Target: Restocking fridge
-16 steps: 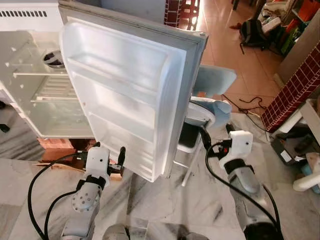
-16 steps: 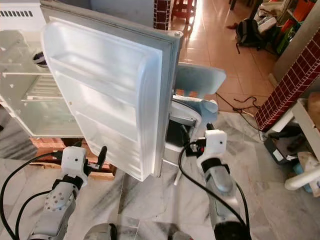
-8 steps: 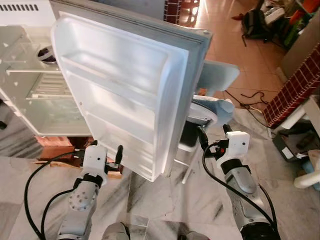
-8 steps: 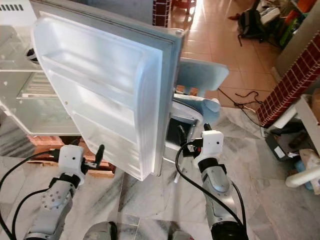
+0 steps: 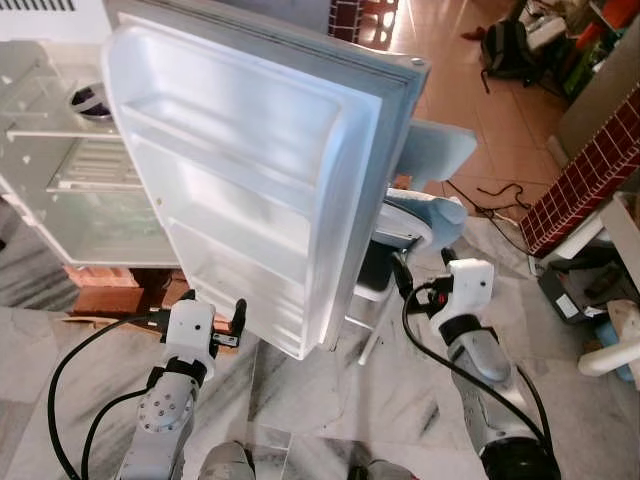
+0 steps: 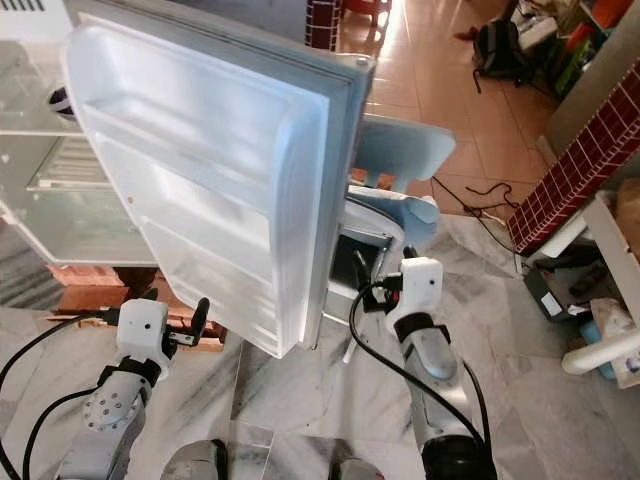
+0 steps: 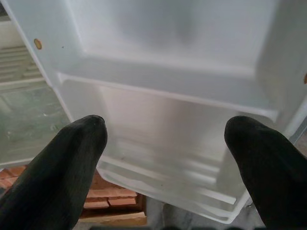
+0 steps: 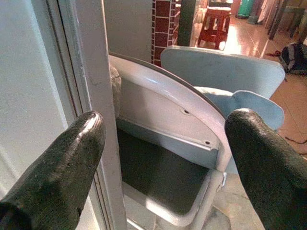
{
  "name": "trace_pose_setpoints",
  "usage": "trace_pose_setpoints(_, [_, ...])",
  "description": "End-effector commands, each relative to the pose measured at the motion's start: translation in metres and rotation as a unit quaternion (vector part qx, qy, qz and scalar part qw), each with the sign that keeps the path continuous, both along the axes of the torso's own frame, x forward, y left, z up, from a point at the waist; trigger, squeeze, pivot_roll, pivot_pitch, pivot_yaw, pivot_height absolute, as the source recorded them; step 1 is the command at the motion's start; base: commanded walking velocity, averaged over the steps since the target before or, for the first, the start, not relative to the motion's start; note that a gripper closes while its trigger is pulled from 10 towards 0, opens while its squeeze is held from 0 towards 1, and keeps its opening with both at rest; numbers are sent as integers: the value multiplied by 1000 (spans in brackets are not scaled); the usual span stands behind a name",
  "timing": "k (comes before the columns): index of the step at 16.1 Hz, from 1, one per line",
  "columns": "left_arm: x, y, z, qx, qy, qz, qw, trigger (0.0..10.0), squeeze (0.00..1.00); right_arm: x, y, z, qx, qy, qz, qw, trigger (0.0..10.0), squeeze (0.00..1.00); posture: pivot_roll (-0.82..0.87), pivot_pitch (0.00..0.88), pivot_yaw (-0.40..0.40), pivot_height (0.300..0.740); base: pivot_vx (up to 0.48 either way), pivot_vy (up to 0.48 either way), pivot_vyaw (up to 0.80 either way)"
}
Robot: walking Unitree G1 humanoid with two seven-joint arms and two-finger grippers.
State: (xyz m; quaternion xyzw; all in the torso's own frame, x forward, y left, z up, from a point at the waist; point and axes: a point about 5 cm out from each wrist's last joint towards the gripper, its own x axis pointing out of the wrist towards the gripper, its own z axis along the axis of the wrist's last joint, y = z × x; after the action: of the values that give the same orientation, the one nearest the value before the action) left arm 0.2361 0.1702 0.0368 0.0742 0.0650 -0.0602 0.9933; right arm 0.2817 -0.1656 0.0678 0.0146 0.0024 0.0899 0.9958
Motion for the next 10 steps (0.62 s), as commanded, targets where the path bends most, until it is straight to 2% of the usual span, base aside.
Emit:
trace_pose_setpoints(1, [-1,-2,2,7,-4,0,1000,10000,0,-1,-3,-4,-6,10,0,1000,10000,0,127,106,-71,740,0,0,0])
trace_pose_setpoints(3, [-1,-2,2,8,-4,0,1000,10000,0,-2,-3,-4,-7,9,0,1000,10000,0,126,105,-70,740,0,0,0])
trace_pose_setpoints(9, [1,-2,2,8,-5,-2,1000,10000,0,-1,-4,-4,-6,6,0,1000,10000,0,124,99,-69,740,0,-283,0])
trace_pose_setpoints(10, [2,-2,2,9,-6,-1,1000,10000,0,-1,-4,-4,-6,5,2,1000,10000,0,124,98,-70,740,0,0,575])
